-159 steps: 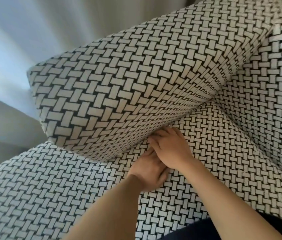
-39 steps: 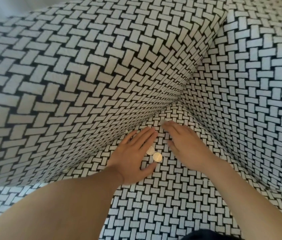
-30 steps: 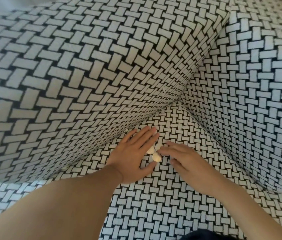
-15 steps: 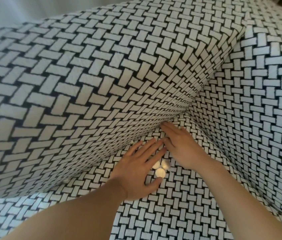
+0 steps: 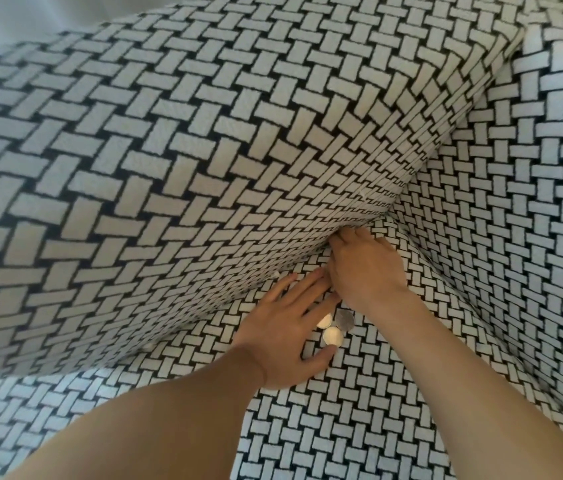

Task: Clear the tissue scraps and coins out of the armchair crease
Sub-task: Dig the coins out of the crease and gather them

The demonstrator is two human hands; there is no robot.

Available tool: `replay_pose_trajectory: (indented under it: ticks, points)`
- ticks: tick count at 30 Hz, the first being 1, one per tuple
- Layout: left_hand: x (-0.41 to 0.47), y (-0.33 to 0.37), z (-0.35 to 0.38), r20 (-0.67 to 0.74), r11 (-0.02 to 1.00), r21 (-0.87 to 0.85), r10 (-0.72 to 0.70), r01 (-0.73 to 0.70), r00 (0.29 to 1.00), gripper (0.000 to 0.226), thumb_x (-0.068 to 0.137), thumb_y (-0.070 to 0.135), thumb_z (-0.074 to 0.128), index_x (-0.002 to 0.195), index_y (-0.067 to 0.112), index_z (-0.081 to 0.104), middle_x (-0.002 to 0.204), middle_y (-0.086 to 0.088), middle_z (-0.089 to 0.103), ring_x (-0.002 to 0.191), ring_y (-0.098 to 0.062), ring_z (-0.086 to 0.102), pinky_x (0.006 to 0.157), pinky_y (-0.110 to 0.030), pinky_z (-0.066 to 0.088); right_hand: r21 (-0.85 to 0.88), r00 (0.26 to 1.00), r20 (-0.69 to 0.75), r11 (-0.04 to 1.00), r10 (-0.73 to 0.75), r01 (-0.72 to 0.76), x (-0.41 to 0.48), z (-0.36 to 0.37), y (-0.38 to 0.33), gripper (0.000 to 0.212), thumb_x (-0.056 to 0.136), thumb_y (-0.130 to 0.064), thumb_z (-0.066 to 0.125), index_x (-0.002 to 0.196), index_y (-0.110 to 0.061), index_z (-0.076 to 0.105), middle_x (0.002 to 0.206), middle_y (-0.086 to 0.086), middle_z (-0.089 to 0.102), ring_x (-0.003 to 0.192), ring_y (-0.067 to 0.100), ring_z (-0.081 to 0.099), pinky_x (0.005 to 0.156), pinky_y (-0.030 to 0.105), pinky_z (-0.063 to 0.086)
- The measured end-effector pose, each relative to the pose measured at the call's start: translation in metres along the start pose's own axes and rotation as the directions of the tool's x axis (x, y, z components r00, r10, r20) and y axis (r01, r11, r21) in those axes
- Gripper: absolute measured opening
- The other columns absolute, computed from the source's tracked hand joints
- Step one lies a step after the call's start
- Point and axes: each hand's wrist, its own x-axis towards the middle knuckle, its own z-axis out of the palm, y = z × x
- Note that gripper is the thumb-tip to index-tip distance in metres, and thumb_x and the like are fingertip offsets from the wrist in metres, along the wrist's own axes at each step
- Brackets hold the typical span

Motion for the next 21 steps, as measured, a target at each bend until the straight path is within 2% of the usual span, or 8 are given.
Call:
replay_pose_trajectory:
  ticks: [4, 10, 15, 21]
  points:
    - [-0.001, 0.000, 0.000, 0.010, 1.000, 0.015, -0.006, 0.006, 1.000, 0.069, 0.088, 0.054, 0.038, 0.146, 0.017, 0.030, 0.155, -0.005, 0.026, 0.144, -0.016, 0.016, 0.114, -0.040, 0.013, 0.015, 0.999, 0.044, 1.000, -0.014, 0.013, -0.002, -0.003, 0.006, 0.041, 0.099, -0.030, 0.030, 0.139, -0.019, 0.037, 0.144, -0.001, 0.042, 0.136, 0.019, 0.028, 0.106, 0.034, 0.028]
    - [-0.001, 0.001, -0.001, 0.014, 1.000, 0.024, -0.007, 0.007, 1.000, 0.068, 0.089, 0.054, 0.036, 0.146, 0.018, 0.028, 0.155, -0.004, 0.026, 0.144, -0.016, 0.016, 0.113, -0.041, 0.014, 0.032, 0.995, 0.095, 0.999, -0.031, 0.028, -0.002, -0.003, 0.008, 0.044, 0.100, -0.029, 0.027, 0.143, -0.019, 0.027, 0.151, 0.001, 0.034, 0.142, 0.020, 0.017, 0.110, 0.036, 0.019]
    - [-0.002, 0.000, -0.001, 0.036, 1.000, 0.026, -0.011, 0.010, 0.999, 0.071, 0.090, 0.053, 0.035, 0.150, 0.020, 0.018, 0.157, 0.000, 0.017, 0.145, -0.015, 0.010, 0.114, -0.040, 0.011, 0.015, 0.991, 0.116, 0.997, -0.073, 0.072, -0.003, -0.005, 0.015, 0.043, 0.100, -0.030, 0.027, 0.142, -0.019, 0.028, 0.150, 0.003, 0.035, 0.141, 0.019, 0.020, 0.108, 0.037, 0.022]
    - [-0.001, 0.001, 0.000, 0.011, 1.000, 0.029, -0.003, 0.003, 1.000, 0.069, 0.089, 0.053, 0.037, 0.148, 0.019, 0.024, 0.156, -0.003, 0.022, 0.144, -0.015, 0.014, 0.113, -0.041, 0.014, 0.080, 0.992, 0.101, 0.995, -0.069, 0.061, -0.001, -0.003, 0.013, 0.044, 0.099, -0.027, 0.033, 0.142, -0.019, 0.032, 0.147, -0.002, 0.036, 0.136, 0.018, 0.027, 0.109, 0.039, 0.020]
